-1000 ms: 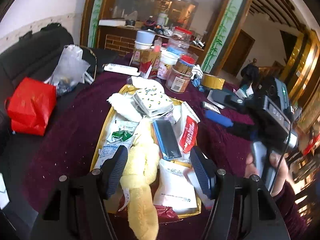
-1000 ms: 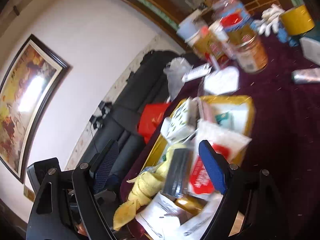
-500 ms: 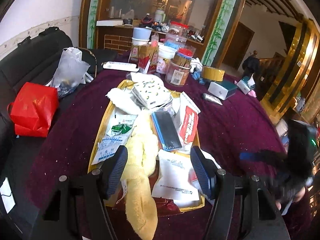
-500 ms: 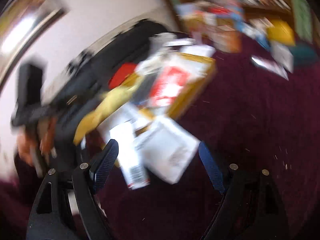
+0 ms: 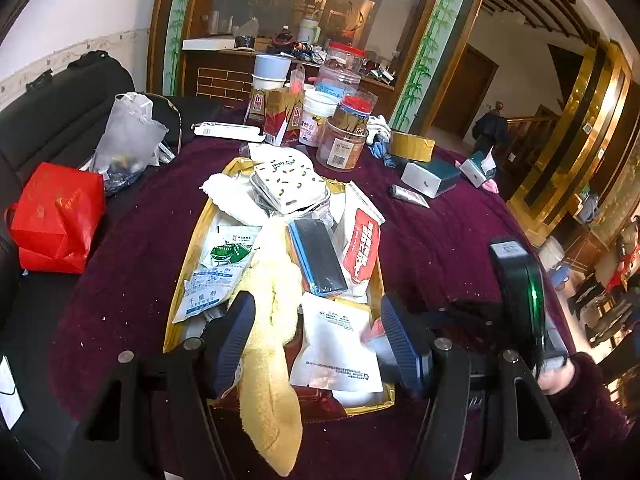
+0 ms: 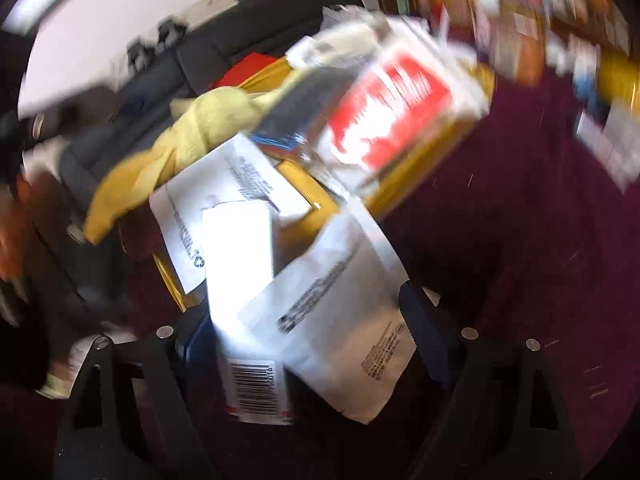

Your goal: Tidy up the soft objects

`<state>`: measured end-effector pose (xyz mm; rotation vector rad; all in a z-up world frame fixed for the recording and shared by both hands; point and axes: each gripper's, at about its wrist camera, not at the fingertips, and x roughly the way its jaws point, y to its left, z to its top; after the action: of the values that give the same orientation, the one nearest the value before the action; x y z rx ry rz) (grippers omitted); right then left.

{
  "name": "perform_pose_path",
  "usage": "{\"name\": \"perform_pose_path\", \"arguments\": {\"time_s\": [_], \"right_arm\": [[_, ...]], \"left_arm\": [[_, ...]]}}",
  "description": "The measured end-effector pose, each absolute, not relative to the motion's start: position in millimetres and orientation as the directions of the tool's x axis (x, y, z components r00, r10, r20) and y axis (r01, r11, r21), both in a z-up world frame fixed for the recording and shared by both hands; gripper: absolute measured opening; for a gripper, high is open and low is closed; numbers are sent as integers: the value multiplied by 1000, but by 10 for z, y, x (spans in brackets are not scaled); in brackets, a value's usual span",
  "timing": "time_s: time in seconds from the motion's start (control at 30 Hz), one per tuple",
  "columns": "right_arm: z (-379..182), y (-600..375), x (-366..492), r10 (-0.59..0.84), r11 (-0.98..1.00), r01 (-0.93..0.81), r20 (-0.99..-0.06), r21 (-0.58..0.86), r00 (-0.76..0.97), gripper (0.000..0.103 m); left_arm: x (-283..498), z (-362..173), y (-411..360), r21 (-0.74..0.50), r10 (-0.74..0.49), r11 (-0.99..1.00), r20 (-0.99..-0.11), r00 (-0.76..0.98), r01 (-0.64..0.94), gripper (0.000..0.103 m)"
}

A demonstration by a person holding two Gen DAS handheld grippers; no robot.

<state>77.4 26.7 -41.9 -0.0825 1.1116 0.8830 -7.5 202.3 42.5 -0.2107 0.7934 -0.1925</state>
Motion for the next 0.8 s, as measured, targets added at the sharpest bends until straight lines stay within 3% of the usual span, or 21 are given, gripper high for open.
{"name": "perform_pose_path", "arguments": {"time_s": [0.07,0.1,0.2,0.3,0.37,0.43,0.53,0.67,0.73,0.8], "right_arm": [[-437,133,850,618,672,-610,-772,420,149,69],[-454,19,930,667,661,-554,-735,506,123,51],[-584,-215,1102,758,625,-382,-646,681,89,38],[-659,-323,1208,846,528,-265,-529,807,73,38],[-489,-315,1270,909,417,-266,-406,869,99,38],[-289,-236,1343,924,383,-288,-363,878,123,38],[-57,77,1536,902,433,-322,-408,842,145,37],[-181,641,1777,887,452,-281,-459,847,46,40],[-167,727,1773,895,436,-306,-444,846,47,46],[-100,662,1724,913,401,-333,-404,853,63,59]], "left_arm": [[-65,414,2043,-266,-254,960,-686,682,89,66],[-60,409,2050,-266,-254,960,-686,682,90,66],[-32,379,2060,-275,-260,957,-689,676,88,66],[-32,353,2061,-292,-280,951,-690,667,98,66],[-45,370,2095,-303,-284,949,-685,671,93,66],[-46,398,2141,-302,-274,950,-682,678,81,66],[-47,409,2187,-301,-263,951,-682,682,65,66],[-62,390,2226,-300,-250,953,-690,679,46,66],[-71,379,2228,-296,-250,954,-695,674,49,66],[-72,377,2222,-289,-244,956,-701,670,45,66]]}}
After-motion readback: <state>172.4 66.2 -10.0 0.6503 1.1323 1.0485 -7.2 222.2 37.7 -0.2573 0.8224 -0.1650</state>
